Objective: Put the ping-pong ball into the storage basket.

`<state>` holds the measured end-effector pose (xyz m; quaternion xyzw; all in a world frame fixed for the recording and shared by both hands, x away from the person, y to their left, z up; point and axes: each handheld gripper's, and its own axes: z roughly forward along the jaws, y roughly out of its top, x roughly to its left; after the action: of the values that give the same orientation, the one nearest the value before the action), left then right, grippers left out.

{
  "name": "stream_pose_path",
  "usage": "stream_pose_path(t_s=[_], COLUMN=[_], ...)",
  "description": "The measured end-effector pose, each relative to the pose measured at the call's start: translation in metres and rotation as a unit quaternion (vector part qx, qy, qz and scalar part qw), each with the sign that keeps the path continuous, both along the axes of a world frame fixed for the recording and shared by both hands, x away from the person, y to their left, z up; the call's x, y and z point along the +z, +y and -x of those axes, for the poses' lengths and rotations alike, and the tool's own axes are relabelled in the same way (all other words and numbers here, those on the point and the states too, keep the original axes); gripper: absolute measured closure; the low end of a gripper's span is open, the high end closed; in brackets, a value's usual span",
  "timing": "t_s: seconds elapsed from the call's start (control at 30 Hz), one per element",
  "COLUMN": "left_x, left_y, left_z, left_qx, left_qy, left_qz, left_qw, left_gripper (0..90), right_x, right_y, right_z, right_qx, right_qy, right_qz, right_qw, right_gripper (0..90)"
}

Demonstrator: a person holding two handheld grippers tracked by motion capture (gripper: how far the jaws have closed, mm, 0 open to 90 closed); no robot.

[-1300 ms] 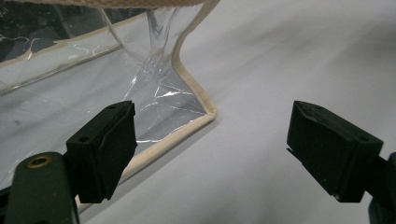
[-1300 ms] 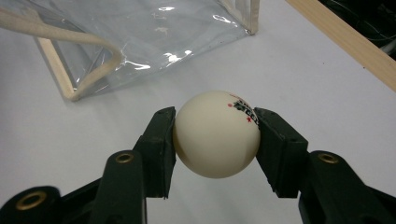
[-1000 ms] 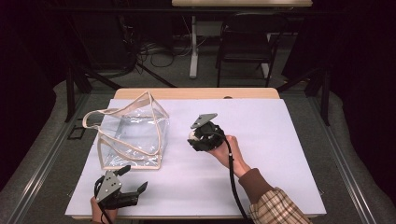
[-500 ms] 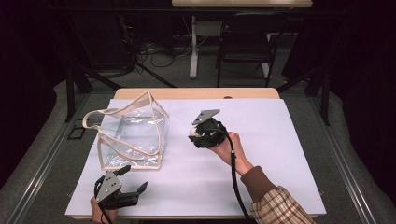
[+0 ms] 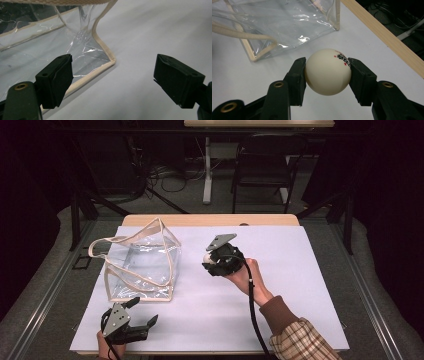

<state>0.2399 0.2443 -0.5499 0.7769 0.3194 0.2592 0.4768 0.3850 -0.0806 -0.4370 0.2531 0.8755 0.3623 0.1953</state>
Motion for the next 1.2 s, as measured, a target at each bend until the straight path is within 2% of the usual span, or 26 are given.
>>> stream_pose_path(t_s=[1.2], left_x=[0.0], left_y=[0.0], left_z=[0.0], left_qx=[0.001], left_qy=[-0.001], left_qz=[0.001], left_qw=[1.0], left_gripper=[16.0], right_x=[0.032], right_y=[0.002], right_z=[0.0], right_qx=[0.004], right_qy=[-0.017], right_qz=[0.002], right_qw=[0.9998], right_gripper=[50.9])
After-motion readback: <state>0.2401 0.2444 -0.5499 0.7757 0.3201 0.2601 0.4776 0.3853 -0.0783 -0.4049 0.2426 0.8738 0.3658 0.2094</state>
